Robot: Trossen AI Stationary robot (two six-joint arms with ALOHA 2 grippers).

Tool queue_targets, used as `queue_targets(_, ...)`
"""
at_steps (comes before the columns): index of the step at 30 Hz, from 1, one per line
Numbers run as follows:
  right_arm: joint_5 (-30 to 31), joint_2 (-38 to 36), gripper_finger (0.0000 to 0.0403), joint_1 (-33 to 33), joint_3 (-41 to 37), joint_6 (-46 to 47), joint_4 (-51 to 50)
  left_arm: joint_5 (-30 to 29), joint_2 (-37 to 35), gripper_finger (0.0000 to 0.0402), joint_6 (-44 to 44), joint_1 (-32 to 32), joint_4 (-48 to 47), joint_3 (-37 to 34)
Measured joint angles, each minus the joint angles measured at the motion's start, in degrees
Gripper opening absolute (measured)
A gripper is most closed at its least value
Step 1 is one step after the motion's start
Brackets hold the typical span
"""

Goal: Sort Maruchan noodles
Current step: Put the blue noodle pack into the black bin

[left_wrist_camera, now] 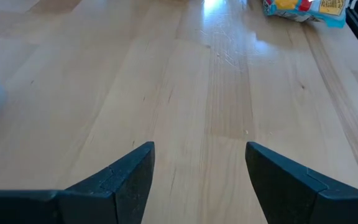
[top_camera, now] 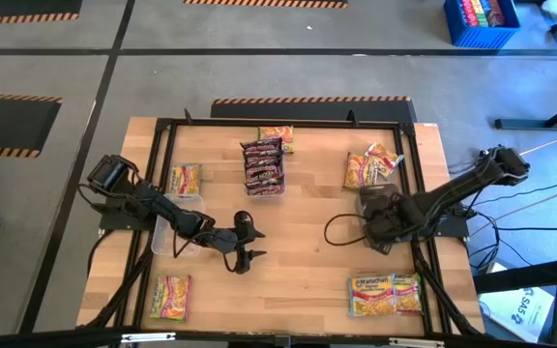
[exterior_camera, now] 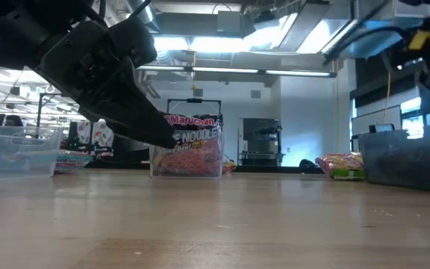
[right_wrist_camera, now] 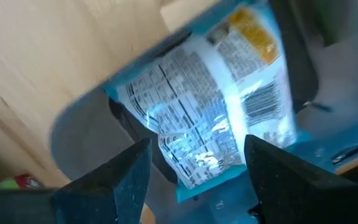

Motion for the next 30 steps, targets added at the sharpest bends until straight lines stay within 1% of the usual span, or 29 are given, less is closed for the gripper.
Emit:
queue_targets(3, -0.7, 0.0, 0.0237, 0.0, -1.8, 0.0, 2.6, 0.0, 0.0, 0.0247, 0.0, 0.0, 0.0, 0.0)
queue_targets(8, -0.2, 0.6, 0.0236, 0.0, -3.2, 1.1, 5.3, -0.3, 0.0, 0.0247, 0.0, 0.0, 0.0, 0.0)
queue_targets(12, -2.2, 0.5, 0.0236, -0.1, -5.9, 2.9, 9.5, -0.4, 0.0, 0.0247, 0.0, 0.0, 0.0, 0.0)
queue_targets(16, -1.8, 0.5, 0.0236, -0.2, -8.8, 6.0, 9.4, -0.4, 0.0, 0.0247, 0.0, 0.1, 0.0, 0.0)
queue_targets(19, -0.9, 0.5, 0.023, -0.2, -9.5, 6.3, 9.6, -0.4, 0.0, 0.0247, 0.0, 0.1, 0.0, 0.0)
queue_targets(21, -0.1, 0.5, 0.0211, -0.2, -9.6, 6.0, 9.5, -0.4, 0.0, 0.0247, 0.0, 0.1, 0.0, 0.0)
queue_targets(23, 1.2, 0.5, 0.0176, -0.2, -9.6, 5.2, 9.4, -0.4, 0.0, 0.0247, 0.0, 0.1, 0.0, 0.0)
queue_targets(28, 4.7, 0.5, 0.0061, -0.2, -9.6, 4.2, 9.4, -0.5, 0.0, 0.0247, 0.2, 0.1, 0.0, 0.0)
queue_targets(30, 5.0, 0.5, 0.0019, -0.2, -9.6, 3.0, 9.3, -0.5, 0.0, 0.0247, 0.2, 0.1, 0.0, 0.0)
